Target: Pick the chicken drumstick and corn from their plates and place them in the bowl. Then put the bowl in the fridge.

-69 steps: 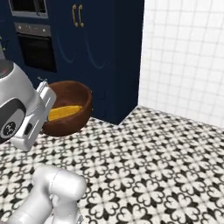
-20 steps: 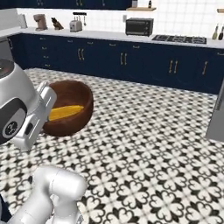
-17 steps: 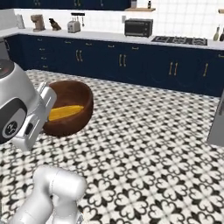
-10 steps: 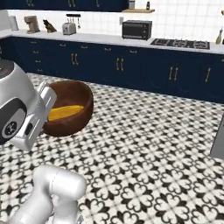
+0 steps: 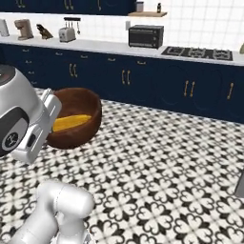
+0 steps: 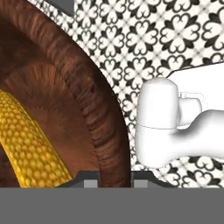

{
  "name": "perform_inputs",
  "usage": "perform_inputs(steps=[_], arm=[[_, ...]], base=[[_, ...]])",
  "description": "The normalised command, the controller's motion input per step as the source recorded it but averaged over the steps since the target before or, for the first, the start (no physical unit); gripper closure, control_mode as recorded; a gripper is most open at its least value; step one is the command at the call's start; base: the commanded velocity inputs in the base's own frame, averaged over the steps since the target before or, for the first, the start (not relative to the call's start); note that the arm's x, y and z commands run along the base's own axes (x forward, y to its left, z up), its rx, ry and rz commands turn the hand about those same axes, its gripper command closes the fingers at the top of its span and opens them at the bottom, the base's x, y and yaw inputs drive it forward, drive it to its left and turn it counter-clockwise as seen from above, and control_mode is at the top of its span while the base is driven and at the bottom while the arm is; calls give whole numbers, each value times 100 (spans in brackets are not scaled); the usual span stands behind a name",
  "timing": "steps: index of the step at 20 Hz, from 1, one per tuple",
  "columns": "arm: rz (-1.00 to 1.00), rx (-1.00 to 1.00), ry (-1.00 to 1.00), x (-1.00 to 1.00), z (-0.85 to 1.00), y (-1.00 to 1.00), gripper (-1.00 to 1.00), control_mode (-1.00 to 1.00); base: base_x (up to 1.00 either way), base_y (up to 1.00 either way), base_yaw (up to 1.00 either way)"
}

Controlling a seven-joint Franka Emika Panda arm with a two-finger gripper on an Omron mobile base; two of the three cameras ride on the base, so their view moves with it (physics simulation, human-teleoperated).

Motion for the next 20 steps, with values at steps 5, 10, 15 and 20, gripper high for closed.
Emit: perform_inputs(steps=[5, 10, 15, 20], arm=[[0, 0, 0, 0, 0, 0, 100, 100], [0, 0, 0, 0, 0, 0, 100, 100], [0, 0, 0, 0, 0, 0, 100, 100], [0, 0, 0, 0, 0, 0, 100, 100]], base=[[100, 45, -10], [100, 70, -28], [99, 78, -65], [62, 42, -87]])
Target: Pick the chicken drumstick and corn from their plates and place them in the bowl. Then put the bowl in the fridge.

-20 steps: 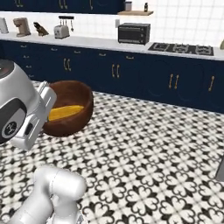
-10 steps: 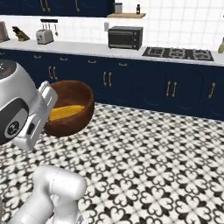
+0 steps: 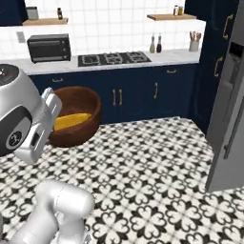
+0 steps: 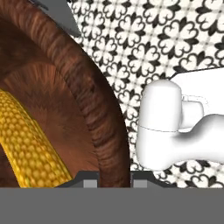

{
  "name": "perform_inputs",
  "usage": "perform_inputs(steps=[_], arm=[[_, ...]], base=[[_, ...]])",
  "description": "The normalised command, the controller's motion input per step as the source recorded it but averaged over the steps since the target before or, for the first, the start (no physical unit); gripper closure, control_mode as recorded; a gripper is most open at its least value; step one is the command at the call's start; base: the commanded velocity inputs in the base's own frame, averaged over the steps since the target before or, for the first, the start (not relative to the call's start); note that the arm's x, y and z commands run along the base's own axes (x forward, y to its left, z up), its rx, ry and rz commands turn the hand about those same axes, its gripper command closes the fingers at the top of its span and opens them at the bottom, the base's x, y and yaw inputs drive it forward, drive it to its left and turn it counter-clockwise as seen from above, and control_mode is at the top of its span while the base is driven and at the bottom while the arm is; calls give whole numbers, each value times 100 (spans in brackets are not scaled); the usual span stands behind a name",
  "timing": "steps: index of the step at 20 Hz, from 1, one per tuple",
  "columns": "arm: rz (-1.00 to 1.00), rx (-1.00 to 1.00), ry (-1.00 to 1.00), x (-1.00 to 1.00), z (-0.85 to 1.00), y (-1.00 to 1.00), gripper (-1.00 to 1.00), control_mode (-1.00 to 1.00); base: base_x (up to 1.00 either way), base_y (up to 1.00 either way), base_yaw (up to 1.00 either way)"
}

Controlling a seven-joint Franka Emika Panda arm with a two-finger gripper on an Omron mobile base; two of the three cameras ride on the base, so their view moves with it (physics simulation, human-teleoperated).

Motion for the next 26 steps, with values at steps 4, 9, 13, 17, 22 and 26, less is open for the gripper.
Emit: perform_inputs(steps=[4, 9, 13, 17, 22, 26], arm=[[0, 0, 0, 0, 0, 0, 100, 100], [0, 0, 0, 0, 0, 0, 100, 100], [0, 0, 0, 0, 0, 0, 100, 100], [0, 0, 0, 0, 0, 0, 100, 100], [0, 0, 0, 0, 0, 0, 100, 100], [0, 0, 0, 0, 0, 0, 100, 100]], base=[[39, 23, -95], [12, 4, -100], [2, 0, -100], [0, 1, -100], [-19, 71, -53], [-30, 100, -6]])
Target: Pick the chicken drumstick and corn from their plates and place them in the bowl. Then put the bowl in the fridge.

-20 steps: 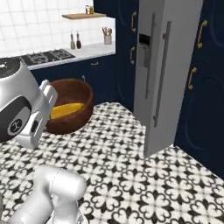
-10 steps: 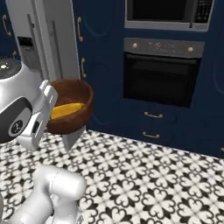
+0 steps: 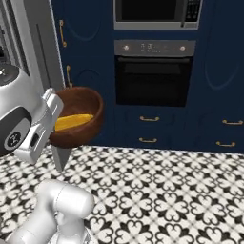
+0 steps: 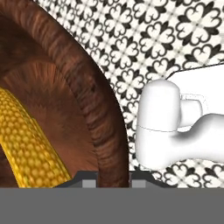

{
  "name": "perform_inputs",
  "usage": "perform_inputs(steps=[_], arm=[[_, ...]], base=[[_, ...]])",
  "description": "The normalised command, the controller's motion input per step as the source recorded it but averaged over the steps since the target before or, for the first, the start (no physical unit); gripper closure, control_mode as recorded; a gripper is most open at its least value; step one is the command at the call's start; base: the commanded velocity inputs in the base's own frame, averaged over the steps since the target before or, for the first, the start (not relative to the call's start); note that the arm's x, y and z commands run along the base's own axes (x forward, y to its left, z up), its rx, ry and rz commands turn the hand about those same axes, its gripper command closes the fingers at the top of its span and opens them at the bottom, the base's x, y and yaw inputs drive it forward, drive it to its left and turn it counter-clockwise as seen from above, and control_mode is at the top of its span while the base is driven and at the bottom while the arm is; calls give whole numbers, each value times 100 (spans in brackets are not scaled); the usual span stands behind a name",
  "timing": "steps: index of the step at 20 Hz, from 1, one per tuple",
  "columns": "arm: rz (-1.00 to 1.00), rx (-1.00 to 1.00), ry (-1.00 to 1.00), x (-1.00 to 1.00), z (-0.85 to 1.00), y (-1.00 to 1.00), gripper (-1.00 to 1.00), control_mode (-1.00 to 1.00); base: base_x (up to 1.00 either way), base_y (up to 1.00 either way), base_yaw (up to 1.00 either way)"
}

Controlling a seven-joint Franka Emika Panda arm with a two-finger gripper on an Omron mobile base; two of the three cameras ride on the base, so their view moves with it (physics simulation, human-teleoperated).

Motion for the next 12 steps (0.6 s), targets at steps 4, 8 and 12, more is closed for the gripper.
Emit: perform_inputs(steps=[4, 8, 12], arm=[[0, 0, 0, 0, 0, 0, 100, 100], [0, 0, 0, 0, 0, 0, 100, 100], [0, 0, 0, 0, 0, 0, 100, 100]], base=[[-6, 100, -3], [0, 100, -3], [0, 100, 5]])
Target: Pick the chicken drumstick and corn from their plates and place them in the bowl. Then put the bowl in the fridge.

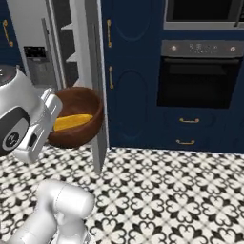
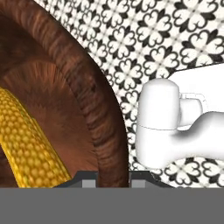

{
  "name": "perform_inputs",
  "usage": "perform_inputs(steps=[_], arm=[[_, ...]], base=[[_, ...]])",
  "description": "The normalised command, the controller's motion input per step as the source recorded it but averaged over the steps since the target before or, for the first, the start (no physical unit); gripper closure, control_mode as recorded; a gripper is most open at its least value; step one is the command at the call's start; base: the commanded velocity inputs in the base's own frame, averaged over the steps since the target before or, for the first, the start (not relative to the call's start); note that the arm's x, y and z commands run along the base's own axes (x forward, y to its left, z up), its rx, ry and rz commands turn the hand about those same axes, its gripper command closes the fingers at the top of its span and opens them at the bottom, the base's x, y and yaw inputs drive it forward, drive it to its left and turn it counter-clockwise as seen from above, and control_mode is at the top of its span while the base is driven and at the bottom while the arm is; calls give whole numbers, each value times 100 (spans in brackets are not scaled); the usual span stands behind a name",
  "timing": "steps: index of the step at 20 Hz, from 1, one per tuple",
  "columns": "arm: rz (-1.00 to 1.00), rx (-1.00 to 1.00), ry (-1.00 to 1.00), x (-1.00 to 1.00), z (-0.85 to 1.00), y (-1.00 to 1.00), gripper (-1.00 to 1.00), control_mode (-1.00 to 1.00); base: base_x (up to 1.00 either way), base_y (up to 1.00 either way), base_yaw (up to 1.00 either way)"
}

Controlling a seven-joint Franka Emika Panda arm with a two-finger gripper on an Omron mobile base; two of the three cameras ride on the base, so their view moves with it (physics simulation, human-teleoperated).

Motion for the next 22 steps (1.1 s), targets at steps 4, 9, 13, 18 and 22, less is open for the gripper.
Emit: perform_inputs(steps=[4, 9, 13, 18, 22], arm=[[0, 0, 0, 0, 0, 0, 100, 100], [0, 0, 0, 0, 0, 0, 100, 100], [0, 0, 0, 0, 0, 0, 100, 100], [0, 0, 0, 0, 0, 0, 100, 100], [0, 0, 0, 0, 0, 0, 100, 100]], base=[[7, 100, 16], [71, 100, 20], [100, 52, 1], [100, 64, 0], [100, 55, 0]])
